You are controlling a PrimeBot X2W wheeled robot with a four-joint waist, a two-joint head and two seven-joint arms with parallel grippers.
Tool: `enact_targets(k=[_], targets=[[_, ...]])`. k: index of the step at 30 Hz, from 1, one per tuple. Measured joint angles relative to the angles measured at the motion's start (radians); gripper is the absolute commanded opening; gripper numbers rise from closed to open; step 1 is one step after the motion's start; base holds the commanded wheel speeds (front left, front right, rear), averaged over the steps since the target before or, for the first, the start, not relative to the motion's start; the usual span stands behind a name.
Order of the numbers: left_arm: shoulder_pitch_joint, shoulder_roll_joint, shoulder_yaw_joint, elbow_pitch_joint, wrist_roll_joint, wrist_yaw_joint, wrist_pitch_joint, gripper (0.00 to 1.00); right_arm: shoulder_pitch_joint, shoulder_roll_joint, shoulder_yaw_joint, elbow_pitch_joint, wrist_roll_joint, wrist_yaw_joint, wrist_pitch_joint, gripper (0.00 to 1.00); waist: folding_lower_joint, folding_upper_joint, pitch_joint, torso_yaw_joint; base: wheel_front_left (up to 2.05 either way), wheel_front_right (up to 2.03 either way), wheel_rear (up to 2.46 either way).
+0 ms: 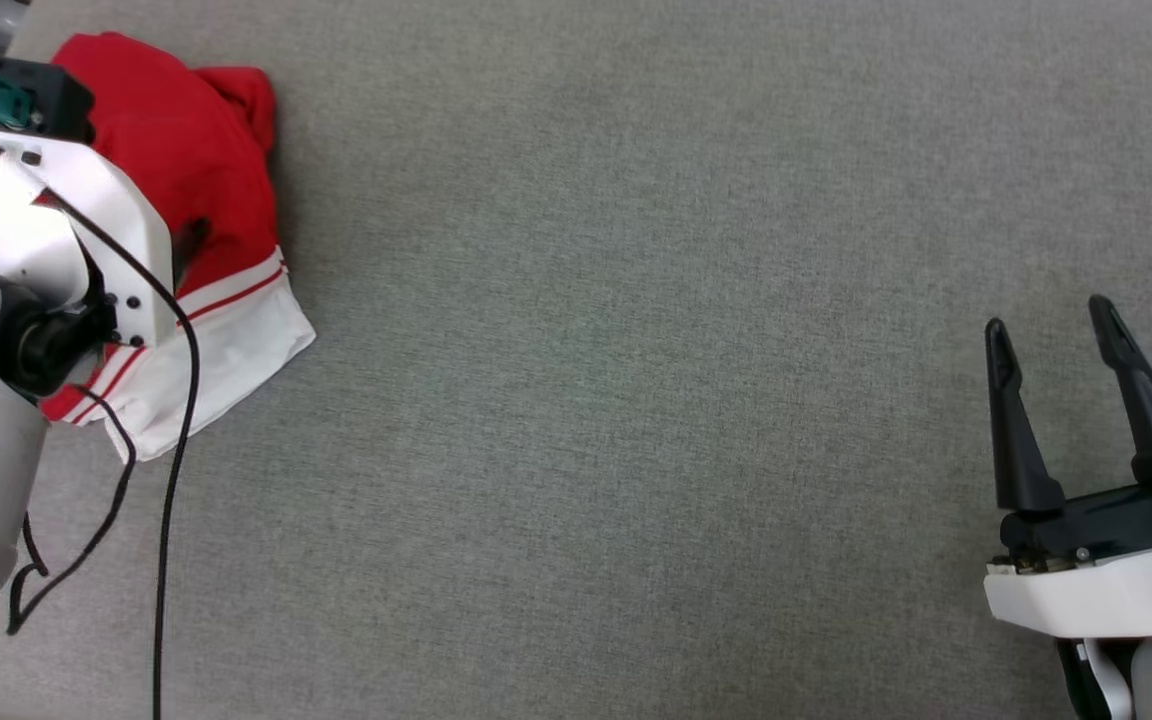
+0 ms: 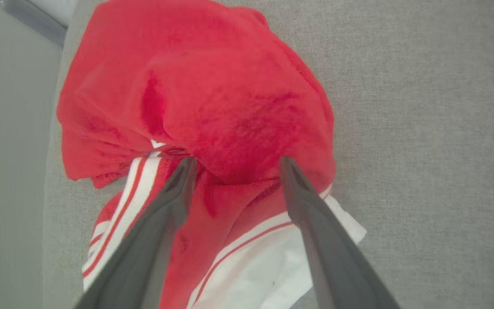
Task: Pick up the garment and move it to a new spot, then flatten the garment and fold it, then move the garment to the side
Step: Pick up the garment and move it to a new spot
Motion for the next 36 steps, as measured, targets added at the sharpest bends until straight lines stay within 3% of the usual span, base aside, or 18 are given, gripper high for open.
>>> enact_targets(k=[7,14,15,16,24,29,36], targets=[[-0.003,0.042,-0.123,-0.007,-0.114,0.0,0.192,1.0,-0.022,-0.003,0.001,-0.005,0.0,0.0,0.0,1.0,0.0,0.0,0.051,-0.018,0.0,0.0,0.0],[-0.002,0.055,-0.19,0.021,-0.167,0.001,0.231,1.0,-0.039,-0.002,0.004,-0.002,0.0,0.0,0.0,1.0,-0.0001,0.0001,0.083,-0.039,0.0,0.0,0.0],[-0.006,0.059,-0.211,0.028,-0.185,0.003,0.225,0.46,-0.04,-0.002,0.002,0.003,0.003,0.0,0.0,1.0,-0.0001,0.0,0.084,-0.042,0.0,0.0,0.0],[-0.006,0.059,-0.215,0.03,-0.196,0.003,0.219,0.0,-0.04,-0.001,0.0,0.005,0.003,0.0,0.0,1.0,-0.0001,0.0,0.082,-0.042,0.0,0.0,0.0],[0.009,0.081,-0.262,-0.032,-0.23,0.001,0.091,0.0,-0.037,0.016,0.0,0.024,0.013,0.0,0.0,1.0,0.0,0.0,0.022,-0.039,0.0,0.0,0.0],[0.041,0.156,-0.328,-0.228,-0.241,0.0,0.026,0.0,0.0,0.041,-0.003,0.047,0.027,0.0,0.0,1.0,-0.0001,0.0001,-0.071,-0.033,0.0,0.0,0.0],[0.054,0.179,-0.378,-0.423,-0.254,0.0,0.018,0.0,0.016,0.058,0.002,0.059,0.041,0.0,0.0,1.0,-0.0001,0.0,-0.152,-0.045,0.0,0.0,0.0]])
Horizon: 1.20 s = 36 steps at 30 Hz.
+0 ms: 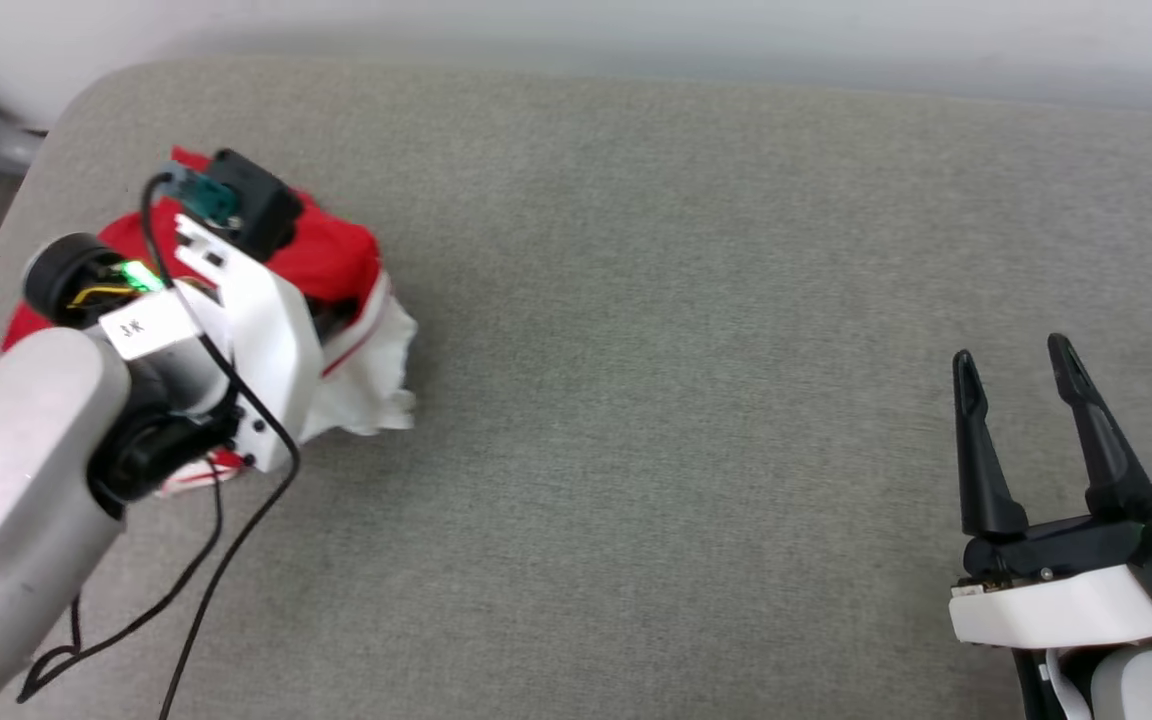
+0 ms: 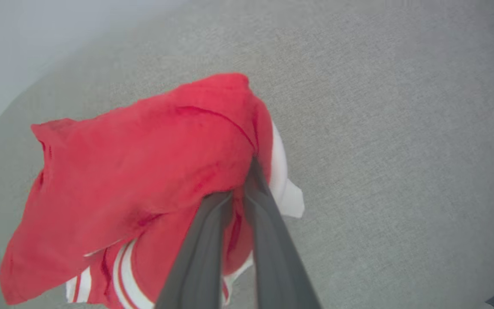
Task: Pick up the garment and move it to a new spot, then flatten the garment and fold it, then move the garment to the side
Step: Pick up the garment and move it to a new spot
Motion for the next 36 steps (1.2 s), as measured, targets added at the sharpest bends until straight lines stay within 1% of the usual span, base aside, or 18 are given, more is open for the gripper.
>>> enact_targets(k=[4,9,14,21,24,30,36], targets=[[-0.005,-0.013,-0.039,-0.088,0.0,0.0,0.0,0.0,0.006,0.005,0.0,0.002,0.009,0.0,0.0,1.0,0.0,0.0,-0.017,-0.039,0.0,0.0,0.0],[-0.058,-0.065,-0.089,-0.152,0.012,0.0,-0.006,0.0,0.005,0.009,-0.002,0.001,0.017,0.0,0.0,1.0,0.0,0.0,-0.017,-0.106,0.0,0.0,0.0],[-0.14,-0.123,-0.155,-0.16,0.018,0.0,-0.021,0.0,-0.008,0.012,-0.005,-0.002,0.034,0.0,0.0,1.0,0.0,0.0,0.004,-0.186,0.0,0.0,0.0],[-0.287,-0.229,-0.262,-0.124,-0.004,0.0,-0.071,0.0,-0.024,0.012,-0.025,-0.008,0.075,0.0,0.0,1.0,0.0,0.0,0.067,-0.291,0.0,0.0,0.0],[-0.334,-0.261,-0.299,-0.071,-0.027,0.0,-0.098,0.0,-0.039,0.012,-0.025,-0.012,0.088,0.0,0.0,1.0,0.0,0.0,0.108,-0.324,0.0,0.0,0.0],[-0.394,-0.268,-0.388,0.132,-0.013,0.0,-0.172,0.0,-0.075,0.012,-0.018,-0.017,0.103,0.0,0.0,1.0,0.0001,0.0,0.186,-0.376,0.0,0.0,0.0],[-0.403,-0.267,-0.444,0.353,-0.014,0.0,-0.27,0.0,-0.095,0.012,-0.023,-0.014,0.106,0.0,0.0,1.0,0.0001,0.0,0.237,-0.402,0.0,0.0,0.0]])
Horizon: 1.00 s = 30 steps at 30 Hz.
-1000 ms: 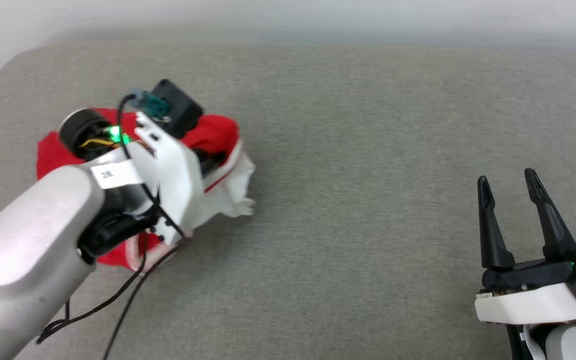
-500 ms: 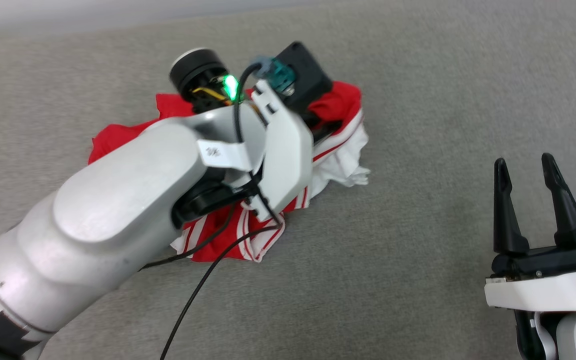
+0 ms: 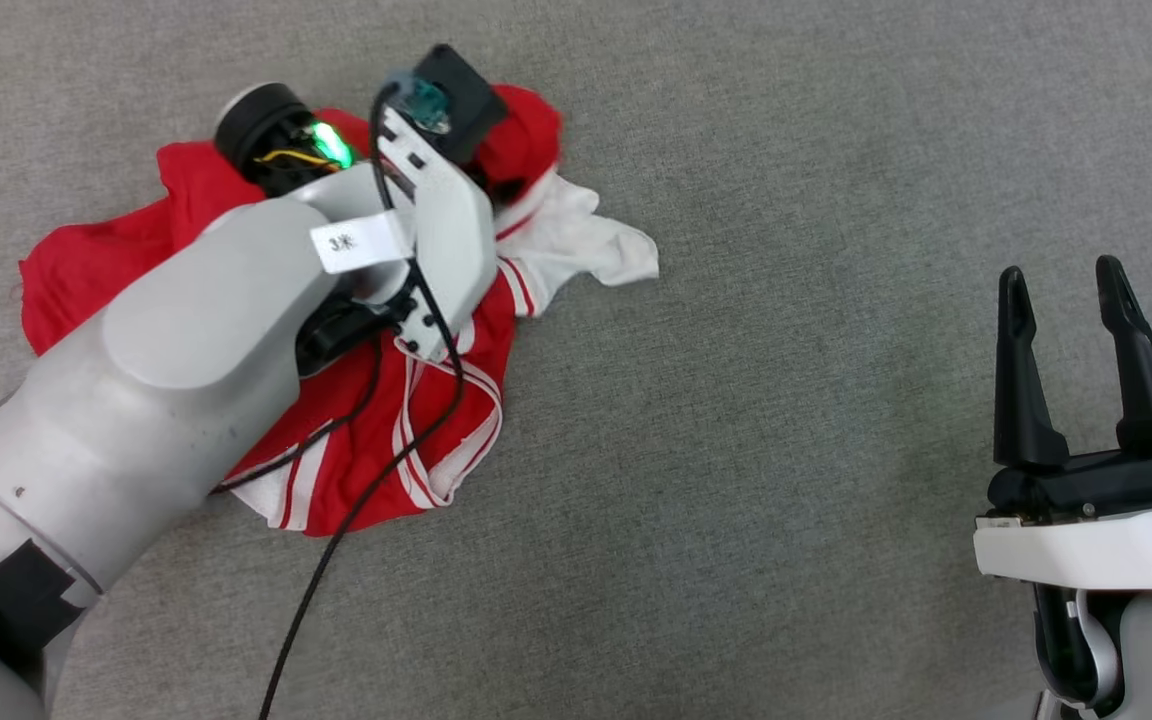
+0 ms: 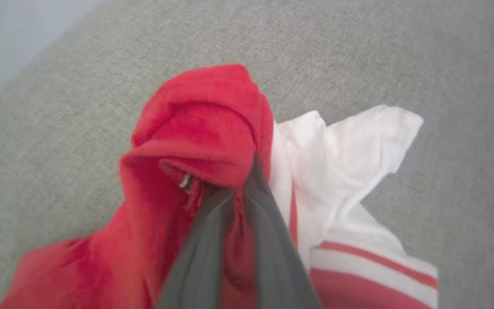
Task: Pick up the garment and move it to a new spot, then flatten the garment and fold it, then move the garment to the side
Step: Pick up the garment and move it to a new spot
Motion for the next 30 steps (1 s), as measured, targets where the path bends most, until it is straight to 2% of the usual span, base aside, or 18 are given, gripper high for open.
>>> enact_targets(k=[3,4,5,13,16,20,24,30], targets=[[0.0,-0.011,-0.015,0.076,-0.008,-0.002,-0.038,0.0,-0.002,0.0,-0.002,0.005,0.0,0.0,0.0,1.0,0.0,0.0,0.006,-0.002,0.0,0.0,0.0],[-0.001,-0.026,-0.031,0.118,-0.005,-0.002,-0.091,0.29,-0.005,0.0,-0.006,0.009,-0.002,0.0,0.0,1.0,0.0,0.0001,-0.001,0.003,0.0,0.0,0.0],[0.0,-0.032,-0.035,0.131,-0.005,-0.002,-0.115,0.99,-0.005,0.0,-0.006,0.011,-0.005,0.0,0.0,1.0,0.0,0.0,-0.005,0.006,0.0,0.0,0.0],[0.007,-0.086,-0.027,0.179,0.022,0.002,-0.364,1.0,0.02,0.0,-0.015,0.018,-0.034,0.0,0.0,1.0,0.0,0.0,-0.085,0.039,0.0,0.0,0.0],[0.04,-0.097,-0.006,0.165,0.03,0.04,-0.463,1.0,0.041,0.001,-0.02,0.02,-0.042,0.0,0.0,1.0,-0.0001,0.0,-0.127,0.058,0.0,0.0,0.0],[0.109,-0.083,0.023,0.132,0.038,0.119,-0.537,1.0,0.067,0.001,-0.018,0.022,-0.056,0.0,0.0,1.0,-0.0001,0.0,-0.183,0.086,0.0,0.0,0.0],[0.199,-0.059,0.081,0.068,0.039,0.207,-0.562,1.0,0.089,0.001,-0.022,0.026,-0.068,0.0,0.0,1.0,-0.0001,0.0,-0.233,0.117,0.0,0.0,0.0],[0.395,-0.002,0.286,-0.127,0.129,0.365,-0.566,1.0,0.127,0.001,-0.029,0.034,-0.08,0.0,0.0,1.0,-0.0001,0.0,-0.296,0.162,0.0,0.0,0.0]])
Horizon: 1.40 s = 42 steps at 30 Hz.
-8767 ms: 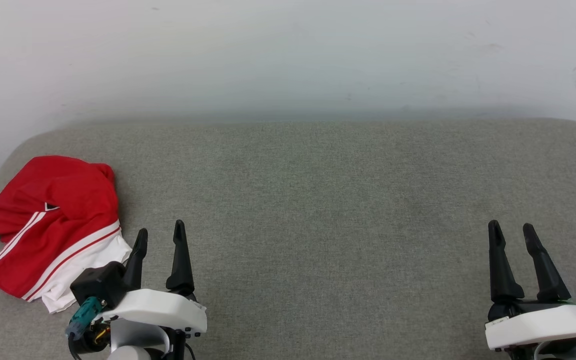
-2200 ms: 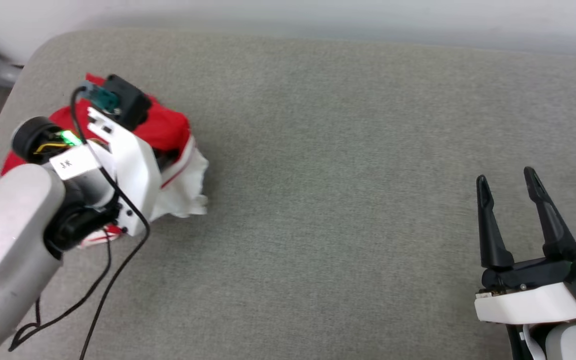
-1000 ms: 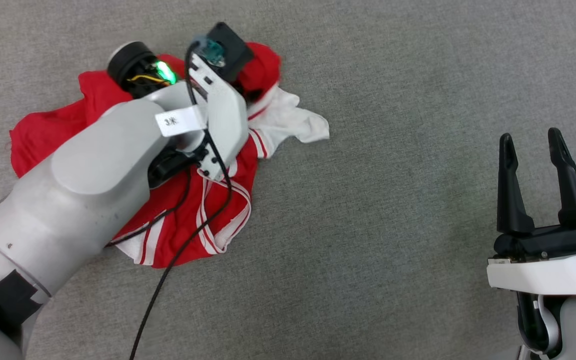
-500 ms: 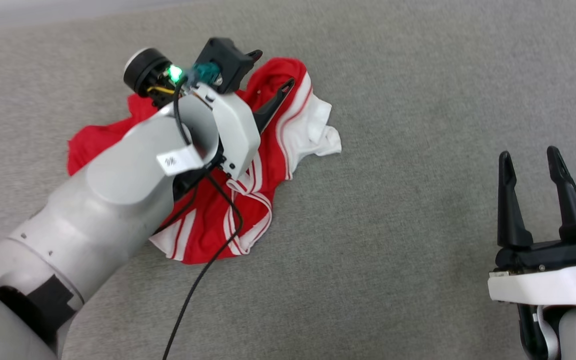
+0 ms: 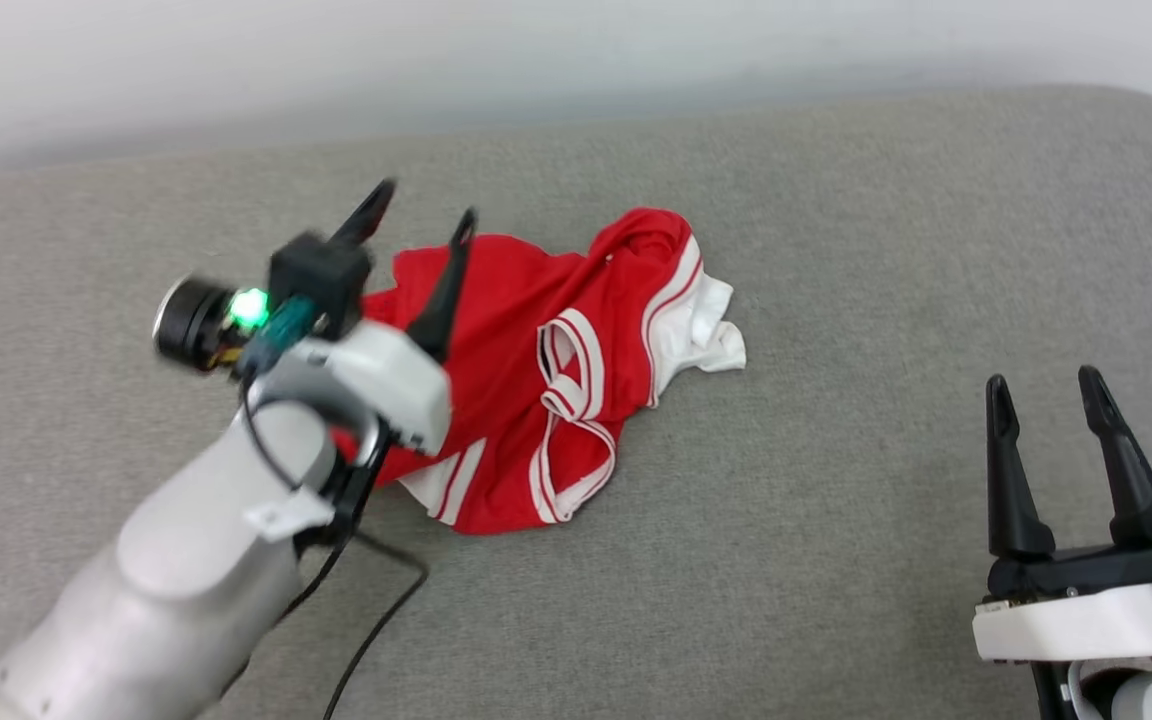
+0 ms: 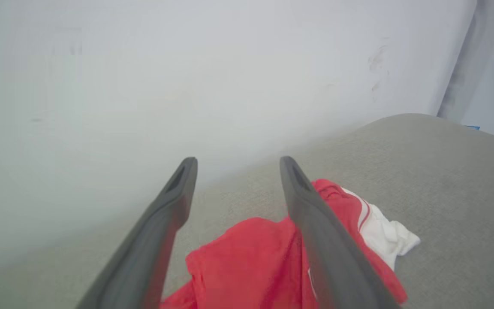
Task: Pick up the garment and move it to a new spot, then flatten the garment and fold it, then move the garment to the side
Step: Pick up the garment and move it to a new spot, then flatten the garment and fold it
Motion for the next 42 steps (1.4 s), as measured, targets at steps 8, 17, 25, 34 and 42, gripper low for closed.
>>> enact_targets(k=[8,17,25,34,42], targets=[[0.33,0.007,0.281,-0.201,0.186,0.137,0.0,1.0,0.048,0.0,0.001,0.014,-0.001,0.0,0.0,1.0,0.0,0.0,-0.071,0.053,0.0,0.0,0.0],[0.627,-0.072,0.5,-0.314,0.34,0.135,0.0,1.0,0.088,0.0,0.015,0.042,0.001,0.0,0.0,1.0,-0.0001,0.0,-0.139,0.091,0.0,0.0,0.0],[0.808,-0.179,0.657,-0.336,0.425,0.059,0.0,1.0,0.122,0.0,0.026,0.063,0.019,0.0,0.0,1.0,-0.0001,0.0001,-0.177,0.098,0.0,0.0,0.0],[0.889,-0.274,0.746,-0.334,0.532,-0.039,0.0,1.0,0.154,0.0,0.032,0.09,0.03,0.0,0.0,1.0,-0.0001,0.0001,-0.195,0.103,0.0,0.0,0.0],[0.919,-0.336,0.806,-0.314,0.589,-0.11,0.0,1.0,0.179,0.0,0.032,0.11,0.036,0.0,0.0,1.0,0.0,0.0001,-0.203,0.104,0.0,0.0,0.0]])
